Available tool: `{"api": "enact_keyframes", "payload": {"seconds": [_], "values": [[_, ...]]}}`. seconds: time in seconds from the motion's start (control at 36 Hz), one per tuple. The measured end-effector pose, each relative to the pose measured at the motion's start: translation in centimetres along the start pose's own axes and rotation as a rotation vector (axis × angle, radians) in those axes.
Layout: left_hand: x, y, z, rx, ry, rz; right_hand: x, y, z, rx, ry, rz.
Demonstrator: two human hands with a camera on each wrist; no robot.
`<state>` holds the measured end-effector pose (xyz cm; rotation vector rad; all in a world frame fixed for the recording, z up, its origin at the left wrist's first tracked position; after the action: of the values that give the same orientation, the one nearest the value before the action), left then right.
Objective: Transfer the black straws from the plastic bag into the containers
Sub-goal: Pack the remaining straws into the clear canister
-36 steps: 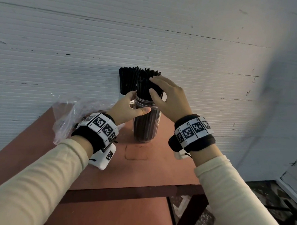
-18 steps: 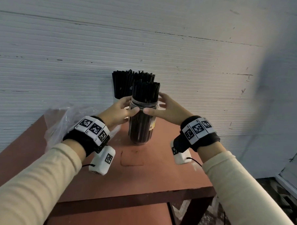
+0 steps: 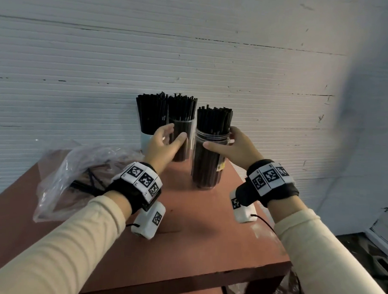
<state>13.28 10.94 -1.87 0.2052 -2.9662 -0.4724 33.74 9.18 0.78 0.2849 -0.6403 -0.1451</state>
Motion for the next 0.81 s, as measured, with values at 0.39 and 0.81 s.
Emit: {"api": "enact_keyframes", "payload": {"seconds": [0.39,0.81], "values": [[-5.7,5.3,1.0,-0.052,0.166,-0.338,0.8,5.5,-3.3,-0.029,0.050,-0.164],[-7.4,7.4,1.1,0.114,0.338,-0.425,-0.6,10.5,-4.3,-0.045,0.098,-0.150]]}}
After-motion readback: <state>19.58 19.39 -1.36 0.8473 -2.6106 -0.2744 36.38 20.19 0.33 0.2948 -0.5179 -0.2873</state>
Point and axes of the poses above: each hand's wrist, its own y-axis towards the middle knuckle, its own x-axis out of the back of the hand, z = x × y, the point moved 3 cm from there along y, towards the middle knuckle, and after that the axes turned 2 degrees about -y, right-handed, at the moved point
